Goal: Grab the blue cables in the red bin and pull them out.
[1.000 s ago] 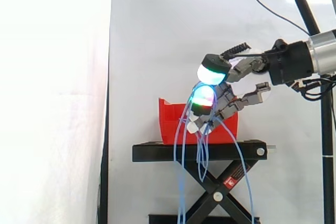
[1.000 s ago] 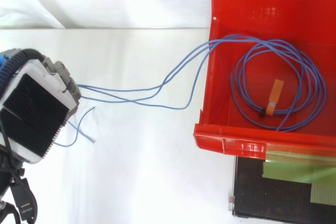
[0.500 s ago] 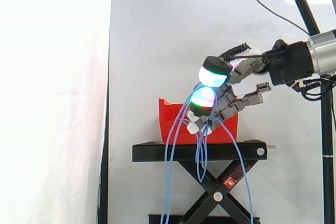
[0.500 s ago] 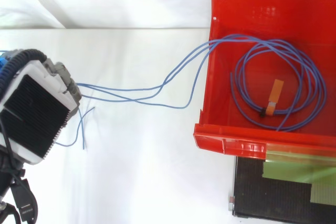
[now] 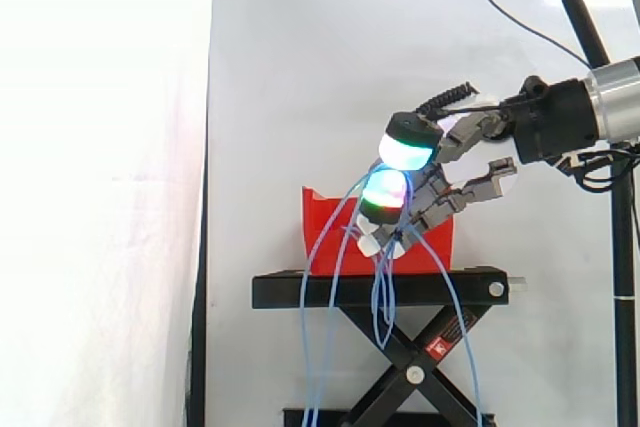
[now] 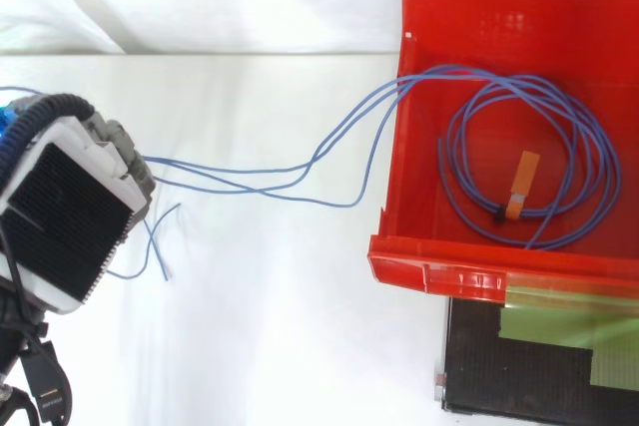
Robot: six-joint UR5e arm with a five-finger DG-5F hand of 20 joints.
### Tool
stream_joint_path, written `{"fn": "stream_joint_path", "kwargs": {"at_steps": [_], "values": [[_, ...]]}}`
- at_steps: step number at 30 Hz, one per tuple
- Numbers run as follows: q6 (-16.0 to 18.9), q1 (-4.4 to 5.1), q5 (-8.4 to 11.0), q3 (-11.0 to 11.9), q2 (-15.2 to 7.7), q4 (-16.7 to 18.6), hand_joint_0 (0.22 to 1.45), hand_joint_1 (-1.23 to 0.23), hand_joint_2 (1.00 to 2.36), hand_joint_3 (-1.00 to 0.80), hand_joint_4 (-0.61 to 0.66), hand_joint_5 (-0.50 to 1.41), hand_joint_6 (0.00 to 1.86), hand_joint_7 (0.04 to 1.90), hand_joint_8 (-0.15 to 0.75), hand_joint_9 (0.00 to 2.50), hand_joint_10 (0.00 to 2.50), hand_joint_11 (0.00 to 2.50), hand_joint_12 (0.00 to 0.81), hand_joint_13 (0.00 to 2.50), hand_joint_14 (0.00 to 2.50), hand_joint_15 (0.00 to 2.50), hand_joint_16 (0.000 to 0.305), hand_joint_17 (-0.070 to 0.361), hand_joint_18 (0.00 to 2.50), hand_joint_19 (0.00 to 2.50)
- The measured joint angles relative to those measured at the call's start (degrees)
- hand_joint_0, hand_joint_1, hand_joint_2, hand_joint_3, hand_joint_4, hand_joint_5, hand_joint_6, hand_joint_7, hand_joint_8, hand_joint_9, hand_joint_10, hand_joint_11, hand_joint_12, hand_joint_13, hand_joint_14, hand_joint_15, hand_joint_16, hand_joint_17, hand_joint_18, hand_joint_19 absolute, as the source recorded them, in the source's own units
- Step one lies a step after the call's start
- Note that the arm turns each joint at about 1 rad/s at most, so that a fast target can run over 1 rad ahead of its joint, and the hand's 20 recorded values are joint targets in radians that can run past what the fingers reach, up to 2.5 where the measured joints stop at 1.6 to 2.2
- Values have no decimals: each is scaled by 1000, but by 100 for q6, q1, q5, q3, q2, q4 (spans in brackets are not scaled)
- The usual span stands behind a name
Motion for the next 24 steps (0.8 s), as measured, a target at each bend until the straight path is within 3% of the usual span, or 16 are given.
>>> {"fn": "stream_joint_path", "kwargs": {"at_steps": [24], "values": [[9, -1, 0, 0, 0, -18, 930, -1132, 1006, -802, 198, 587, 861, 393, 251, 707, 26, 695, 335, 586, 20, 469, 46, 103, 412, 562]]}}
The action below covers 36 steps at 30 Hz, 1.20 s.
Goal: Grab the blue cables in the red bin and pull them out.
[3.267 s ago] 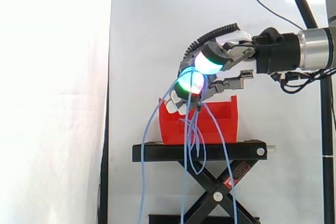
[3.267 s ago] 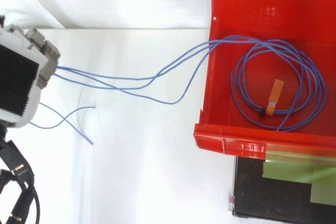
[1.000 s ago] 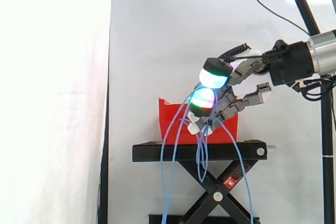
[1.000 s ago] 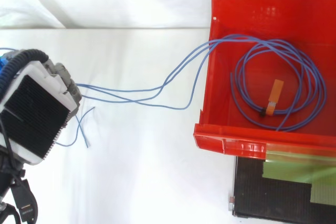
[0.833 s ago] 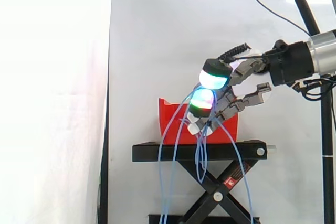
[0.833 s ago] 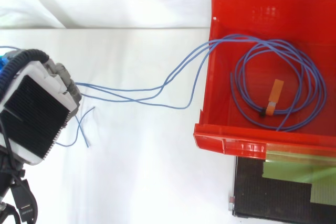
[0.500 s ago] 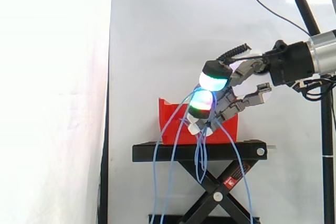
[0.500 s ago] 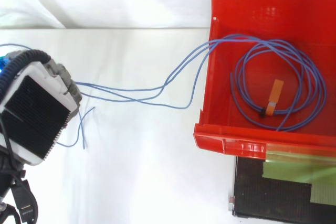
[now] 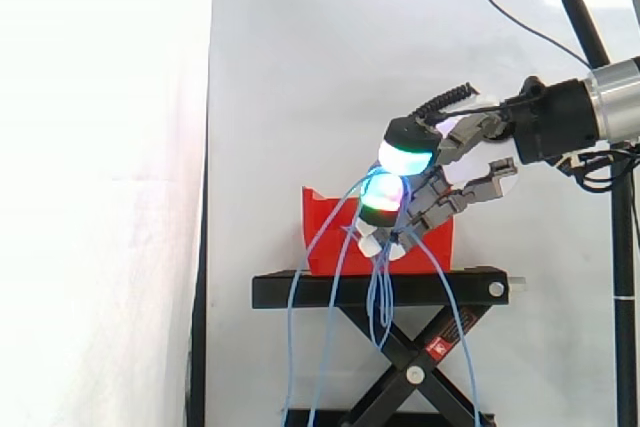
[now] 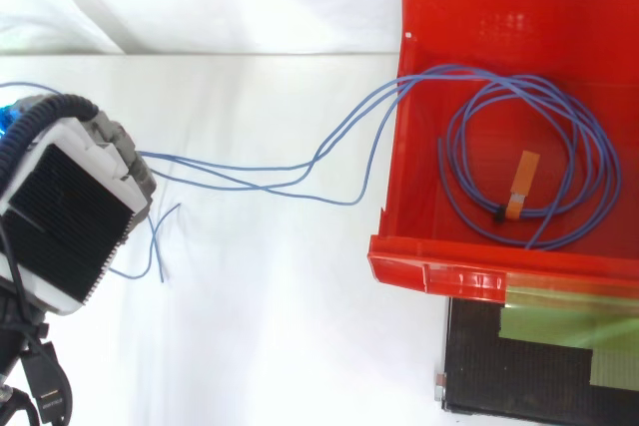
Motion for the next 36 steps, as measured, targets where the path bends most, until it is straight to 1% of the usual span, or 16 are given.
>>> {"fn": "stream_joint_path", "kwargs": {"at_steps": [7, 13, 19, 24, 26, 28, 31, 33, 35, 36], "values": [[1, -8, 0, 0, 0, -36, 924, -1161, 1008, -799, 207, 509, 894, 366, 247, 654, 29, 710, 335, 563, 21, 474, 48, 107, 398, 555], [8, -10, 0, 0, 0, -90, 923, -1170, 1008, -779, 244, 434, 974, 326, 245, 594, 28, 728, 343, 539, 20, 472, 49, 110, 396, 545], [9, -12, 0, 0, 0, -96, 901, -1159, 1006, -818, 253, 432, 945, 333, 245, 582, 28, 728, 345, 536, 20, 477, 50, 111, 392, 552], [9, -16, 0, 0, 0, -97, 844, -1111, 1003, -937, 256, 480, 875, 356, 254, 602, 26, 733, 345, 538, 22, 482, 50, 112, 393, 563], [9, -16, 0, 0, 0, -97, 808, -1080, 1000, -1000, 268, 519, 818, 384, 260, 615, 28, 730, 348, 552, 20, 479, 50, 113, 398, 569], [9, -17, 0, 0, 0, -97, 789, -1051, 1000, -1000, 272, 550, 776, 406, 262, 629, 28, 710, 352, 557, 21, 479, 51, 114, 400, 572], [9, -17, 0, 0, 0, -97, 741, -986, 1000, -1000, 279, 638, 645, 466, 278, 674, 25, 712, 359, 575, 21, 475, 52, 117, 423, 574], [9, -16, 0, 0, 0, -97, 713, -955, 1000, -1000, 287, 668, 613, 482, 284, 699, 25, 700, 366, 594, 21, 478, 53, 119, 438, 576], [9, -16, 0, 0, 0, -97, 685, -911, 1000, -1000, 293, 750, 523, 527, 294, 743, 24, 683, 372, 609, 19, 467, 54, 121, 460, 577], [9, -16, 0, 0, 0, -97, 681, -908, 1000, -1000, 298, 750, 523, 535, 298, 753, 26, 688, 372, 611, 20, 460, 54, 121, 462, 575]]}}
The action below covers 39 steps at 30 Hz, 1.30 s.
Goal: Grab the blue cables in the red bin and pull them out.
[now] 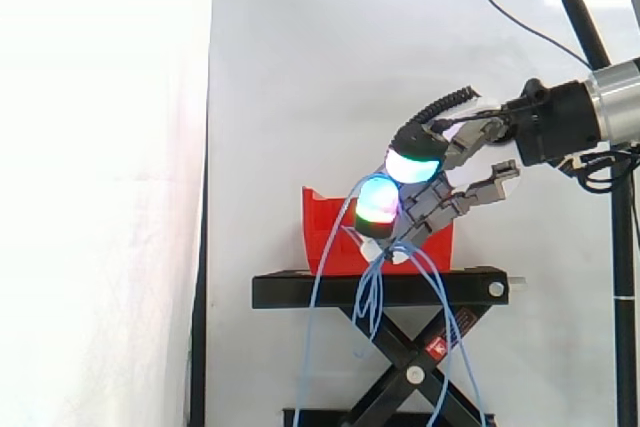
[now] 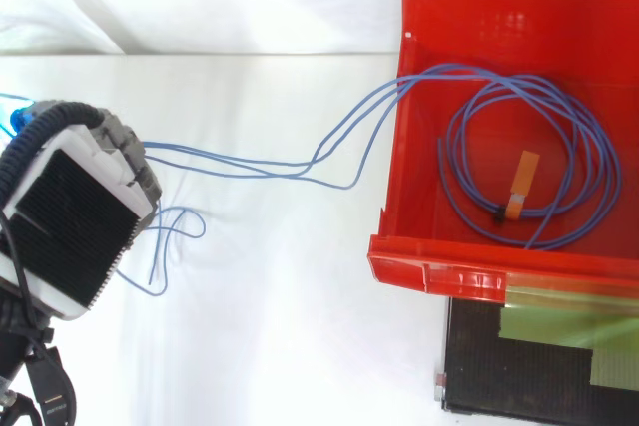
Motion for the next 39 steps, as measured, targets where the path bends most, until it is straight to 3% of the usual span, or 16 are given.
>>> {"fn": "stream_joint_path", "kwargs": {"at_steps": [8, 22, 29, 39], "values": [[-5, 2, 0, 0, 0, 0, 652, -827, 1000, -1000, 293, 901, 303, 664, 301, 833, 25, 672, 377, 661, 20, 462, 54, 123, 501, 572], [-18, 9, 0, 0, 0, 0, 606, -769, 1000, -1000, 324, 992, 192, 721, 317, 910, 25, 660, 387, 710, 19, 456, 57, 128, 570, 558], [-18, 14, 0, 0, 0, 0, 721, -882, 1000, -1000, 280, 1002, 174, 755, 288, 909, 29, 681, 351, 698, 19, 479, 49, 111, 518, 593], [-18, 15, 0, 0, 0, 0, 806, -917, 1000, -1000, 254, 1007, 152, 789, 270, 904, 29, 691, 336, 693, 20, 491, 45, 102, 499, 599]]}}
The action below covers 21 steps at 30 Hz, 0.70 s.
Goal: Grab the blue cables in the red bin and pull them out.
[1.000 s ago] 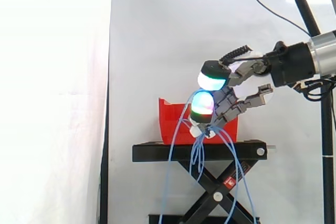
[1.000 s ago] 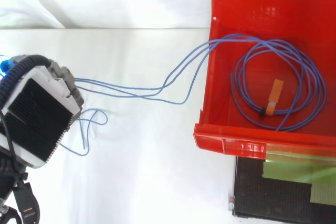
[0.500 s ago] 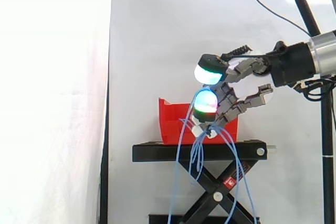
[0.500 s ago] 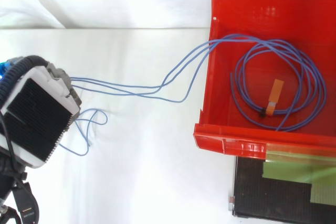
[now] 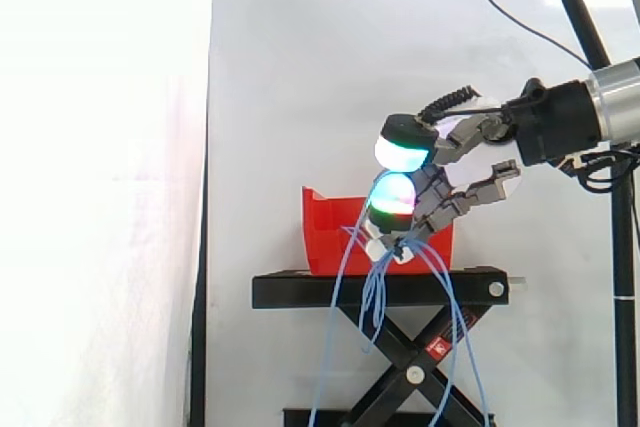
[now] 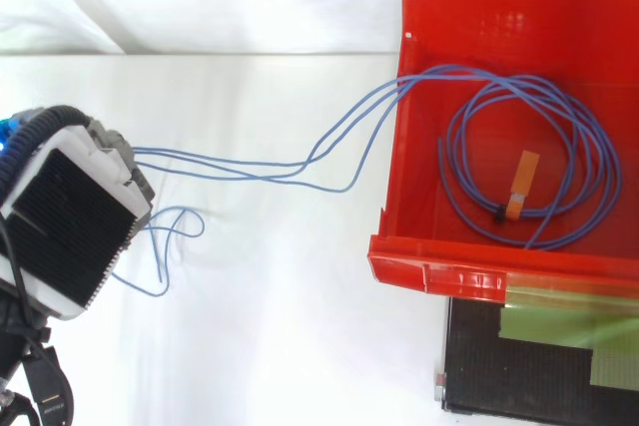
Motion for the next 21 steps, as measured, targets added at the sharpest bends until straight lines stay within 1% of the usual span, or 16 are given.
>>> {"fn": "stream_joint_path", "kwargs": {"at_steps": [4, 10, 12, 17, 21], "values": [[0, 1, 0, 0, 0, 0, 814, -944, 1000, -1000, 248, 996, 113, 801, 267, 883, 26, 684, 334, 675, 22, 490, 45, 102, 490, 601], [0, 1, 0, 0, 0, 0, 814, -977, 1000, -1000, 246, 973, 120, 794, 270, 872, 28, 700, 336, 661, 20, 484, 46, 103, 479, 601], [0, 1, 0, 0, 0, 0, 819, -991, 1000, -1000, 241, 965, 141, 782, 264, 857, 29, 707, 336, 658, 20, 487, 46, 103, 477, 603], [0, 1, 0, 0, 0, 0, 842, -1029, 1001, -969, 231, 908, 261, 726, 264, 853, 28, 703, 334, 655, 20, 486, 45, 102, 472, 597], [3, 1, 0, 0, 0, 0, 849, -1035, 1000, -980, 226, 888, 335, 686, 261, 849, 27, 705, 331, 651, 20, 488, 45, 102, 471, 598]]}}
